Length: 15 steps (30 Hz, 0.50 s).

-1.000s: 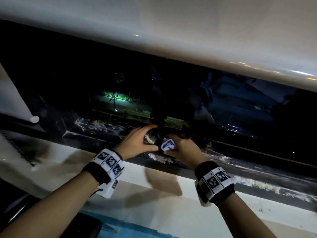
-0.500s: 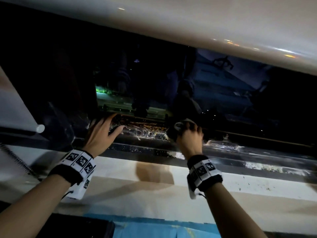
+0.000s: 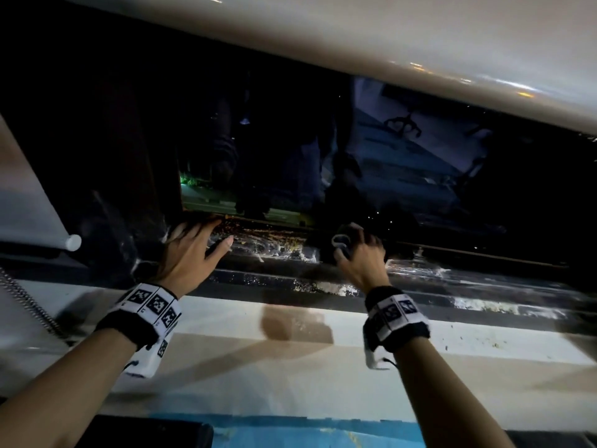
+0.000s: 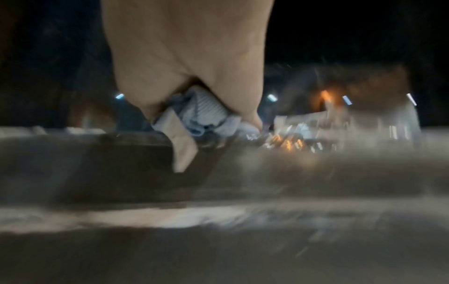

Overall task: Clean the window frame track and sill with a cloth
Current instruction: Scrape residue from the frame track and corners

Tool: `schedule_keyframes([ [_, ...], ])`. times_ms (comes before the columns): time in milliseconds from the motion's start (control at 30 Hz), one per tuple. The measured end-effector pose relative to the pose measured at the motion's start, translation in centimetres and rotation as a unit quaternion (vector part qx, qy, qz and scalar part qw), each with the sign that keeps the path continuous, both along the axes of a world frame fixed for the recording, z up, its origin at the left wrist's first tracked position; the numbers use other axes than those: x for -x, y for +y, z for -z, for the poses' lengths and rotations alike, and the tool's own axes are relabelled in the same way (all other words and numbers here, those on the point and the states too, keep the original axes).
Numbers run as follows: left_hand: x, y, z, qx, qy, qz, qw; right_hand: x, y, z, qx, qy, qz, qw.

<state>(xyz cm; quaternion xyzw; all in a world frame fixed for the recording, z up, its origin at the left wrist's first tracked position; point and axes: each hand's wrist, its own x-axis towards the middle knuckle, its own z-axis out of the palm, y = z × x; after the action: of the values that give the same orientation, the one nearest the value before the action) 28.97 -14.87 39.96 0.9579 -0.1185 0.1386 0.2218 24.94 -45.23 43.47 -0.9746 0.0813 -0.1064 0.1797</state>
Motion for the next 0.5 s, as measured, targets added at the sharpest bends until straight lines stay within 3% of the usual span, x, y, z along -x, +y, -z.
schedule_keyframes([
  [67, 0.0, 0.0, 0.3, -0.001, 0.005, -0.006, 1.0, -0.4, 1.1, 1.1, 0.007, 0.01, 0.0, 1.0],
  [167, -0.2, 0.0, 0.4, -0.005, 0.01, -0.007, 1.0, 1.0, 3.0, 1.3, 0.0, -0.021, -0.066, 0.998],
  [300, -0.2, 0.0, 0.1, 0.002, 0.009, 0.002, 1.0, 4.1, 2.4, -0.5, -0.069, -0.046, -0.141, 0.987],
  [433, -0.1, 0.1, 0.2, -0.005, 0.011, 0.002, 1.0, 3.4, -1.7, -1.9, -0.083, -0.088, -0.048, 0.991],
  [500, -0.1, 0.0, 0.2, -0.01, 0.015, -0.001, 1.0, 1.9, -2.6, -1.4, -0.04, -0.075, 0.016, 0.996],
])
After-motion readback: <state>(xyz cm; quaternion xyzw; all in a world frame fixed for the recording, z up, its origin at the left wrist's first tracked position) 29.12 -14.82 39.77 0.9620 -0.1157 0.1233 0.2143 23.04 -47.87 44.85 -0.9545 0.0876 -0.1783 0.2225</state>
